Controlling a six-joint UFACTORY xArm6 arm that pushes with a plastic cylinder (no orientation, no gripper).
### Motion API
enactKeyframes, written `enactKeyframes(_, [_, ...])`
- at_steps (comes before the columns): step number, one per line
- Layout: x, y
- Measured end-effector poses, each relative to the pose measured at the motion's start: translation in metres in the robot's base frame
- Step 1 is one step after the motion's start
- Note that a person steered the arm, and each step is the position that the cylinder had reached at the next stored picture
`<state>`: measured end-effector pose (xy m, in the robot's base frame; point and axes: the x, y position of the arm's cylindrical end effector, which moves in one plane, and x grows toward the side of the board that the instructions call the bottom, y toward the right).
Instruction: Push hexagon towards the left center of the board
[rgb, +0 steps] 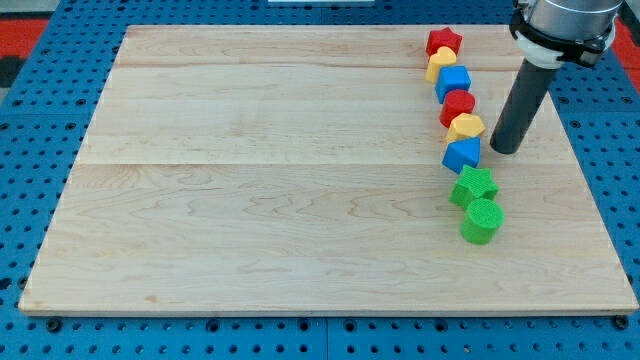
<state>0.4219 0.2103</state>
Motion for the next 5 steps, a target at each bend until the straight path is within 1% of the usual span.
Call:
enactKeyframes(2, [0.000,0.002])
enactKeyframes(4, [-0.014,-0.008])
enactKeyframes(5, [-0.029,-0.069])
